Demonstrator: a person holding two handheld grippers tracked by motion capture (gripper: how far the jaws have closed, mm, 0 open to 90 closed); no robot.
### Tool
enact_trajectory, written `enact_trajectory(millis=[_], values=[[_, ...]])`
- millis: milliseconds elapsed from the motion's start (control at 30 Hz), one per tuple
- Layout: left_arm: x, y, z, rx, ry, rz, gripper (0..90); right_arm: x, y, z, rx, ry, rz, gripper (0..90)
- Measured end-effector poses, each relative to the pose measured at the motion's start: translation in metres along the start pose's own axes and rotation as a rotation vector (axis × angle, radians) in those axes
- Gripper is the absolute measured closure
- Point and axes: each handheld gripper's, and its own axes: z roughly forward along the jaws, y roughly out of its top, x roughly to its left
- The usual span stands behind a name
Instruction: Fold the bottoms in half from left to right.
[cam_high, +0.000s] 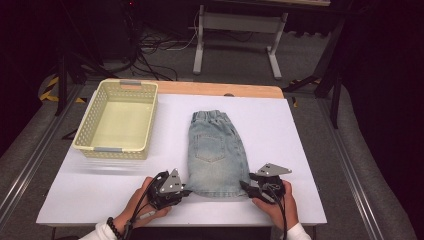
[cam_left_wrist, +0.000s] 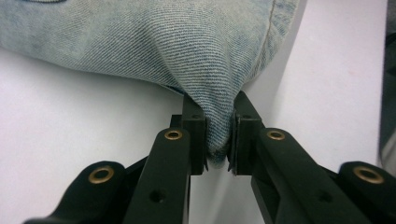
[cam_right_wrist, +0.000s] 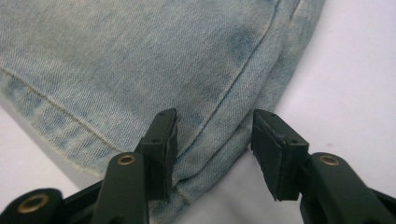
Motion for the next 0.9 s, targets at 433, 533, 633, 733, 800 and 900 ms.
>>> enact_trajectory(millis=[433, 533, 633, 733, 800, 900], values=[[-0.003, -0.007, -0.027, -0.044, -0.028, -0.012, 83.3, 0.001, -0.005, -0.010, -0.062, 0.000, 0.010, 74.7], [-0.002, -0.001, -0.035, -0.072, -0.031, -0.006, 85.0, -0.008, -0.001, -0.015, -0.117, 0.021, 0.070, 82.2], [-0.004, 0.001, -0.039, -0.072, -0.027, 0.001, 85.1, -0.011, 0.008, -0.014, -0.136, 0.005, 0.045, 83.4], [-0.007, 0.002, -0.042, -0.074, -0.020, -0.002, 84.8, -0.014, 0.019, -0.007, -0.137, 0.004, 0.029, 79.1], [-0.009, 0.001, -0.044, -0.083, -0.026, 0.002, 83.9, -0.018, 0.028, -0.002, -0.143, -0.016, 0.019, 77.2], [-0.007, 0.001, -0.047, -0.094, -0.023, -0.002, 84.0, -0.027, 0.040, 0.005, -0.150, -0.034, 0.029, 74.2]])
